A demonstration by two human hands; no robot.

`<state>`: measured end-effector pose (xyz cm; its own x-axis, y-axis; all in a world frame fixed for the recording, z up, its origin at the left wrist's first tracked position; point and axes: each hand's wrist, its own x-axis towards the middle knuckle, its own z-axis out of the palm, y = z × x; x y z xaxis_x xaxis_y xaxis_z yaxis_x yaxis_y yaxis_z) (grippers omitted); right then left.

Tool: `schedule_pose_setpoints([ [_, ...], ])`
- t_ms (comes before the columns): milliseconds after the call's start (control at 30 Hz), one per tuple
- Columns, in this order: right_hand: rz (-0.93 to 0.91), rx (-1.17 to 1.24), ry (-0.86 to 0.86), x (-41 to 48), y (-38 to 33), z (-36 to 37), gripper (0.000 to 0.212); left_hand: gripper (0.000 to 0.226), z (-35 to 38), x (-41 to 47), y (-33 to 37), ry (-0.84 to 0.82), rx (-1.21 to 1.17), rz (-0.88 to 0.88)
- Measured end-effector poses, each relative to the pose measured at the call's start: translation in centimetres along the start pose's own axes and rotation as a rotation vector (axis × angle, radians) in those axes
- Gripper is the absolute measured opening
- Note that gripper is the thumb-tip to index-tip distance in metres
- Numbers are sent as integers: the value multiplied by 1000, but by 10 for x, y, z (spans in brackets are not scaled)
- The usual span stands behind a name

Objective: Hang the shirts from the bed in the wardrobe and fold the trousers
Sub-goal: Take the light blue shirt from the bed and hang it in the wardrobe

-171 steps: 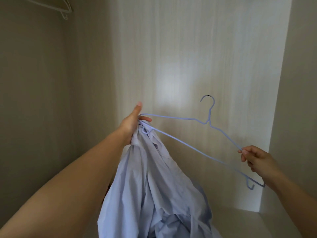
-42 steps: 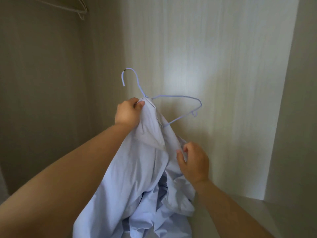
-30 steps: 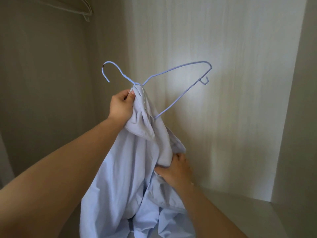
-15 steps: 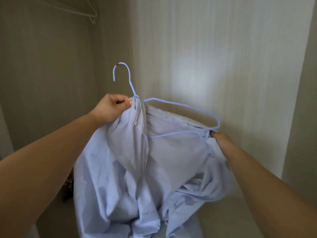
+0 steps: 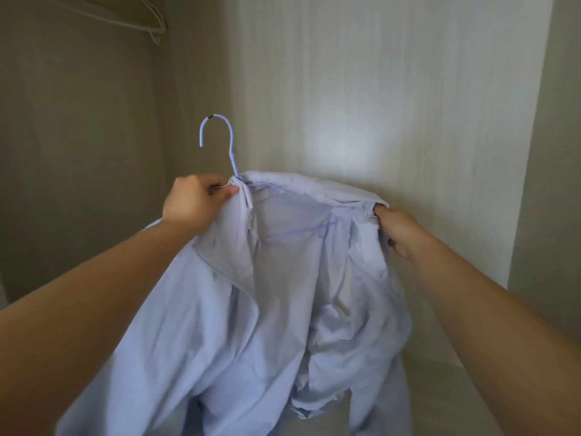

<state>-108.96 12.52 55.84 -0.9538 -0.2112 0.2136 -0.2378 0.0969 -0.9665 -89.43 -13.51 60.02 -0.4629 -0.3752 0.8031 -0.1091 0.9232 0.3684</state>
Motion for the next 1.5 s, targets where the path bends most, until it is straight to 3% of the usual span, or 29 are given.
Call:
schedule_pose_setpoints([
  [100, 28, 82, -37, 1, 0, -3, 36, 25, -2, -1, 4, -168, -168, 18],
  [233, 76, 228, -74, -4, 3, -3, 33, 24, 3, -10, 12, -327, -141, 66],
  [367, 48, 465, -130, -11, -8, 9, 27, 24, 20, -22, 23, -345, -30, 116],
  [467, -14, 510, -262, -18, -26, 13, 30, 29, 29, -24, 27, -227, 87, 37],
  [533, -35, 293, -452, -26, -37, 16, 28, 39, 29, -22, 27, -139, 30, -13],
  [600, -95, -157, -587, -33, -46, 17, 26, 39, 28, -20, 26, -82, -68, -57],
  [667, -175, -269, -664, -36, -50, 16, 45, 31, 25, -20, 22, -63, -120, -73],
  [733, -254, -140, -631, -36, -56, 16, 57, 25, 22, -21, 17, -58, -198, -73],
  [800, -375, -126, -513, -37, -59, 21, 50, 22, 20, -23, 15, -55, -289, -55],
  [967, -756, -473, -255, -48, -61, 49, 19, 28, 18, -26, 27, -72, -386, 23],
  [1067, -927, -585, -179, -52, -65, 54, 19, 35, 9, -20, 29, 14, -280, -31],
  [1200, -931, -683, -224, -48, -70, 45, 18, 41, -14, 9, 31, 221, -225, -155],
  [1267, -900, -600, -240, -46, -72, 42, 17, 35, -21, 25, 36, 147, -189, -166],
  [1400, -834, -337, -98, -36, -74, 32, 16, 36, -16, 33, 33, -257, -27, -191],
  [1433, -802, -347, -63, -31, -72, 27, 16, 39, -18, 32, 30, -264, -65, -239],
  [1500, -724, -375, 37, -19, -65, 15, 22, 46, -25, 32, 20, -87, -21, -262],
])
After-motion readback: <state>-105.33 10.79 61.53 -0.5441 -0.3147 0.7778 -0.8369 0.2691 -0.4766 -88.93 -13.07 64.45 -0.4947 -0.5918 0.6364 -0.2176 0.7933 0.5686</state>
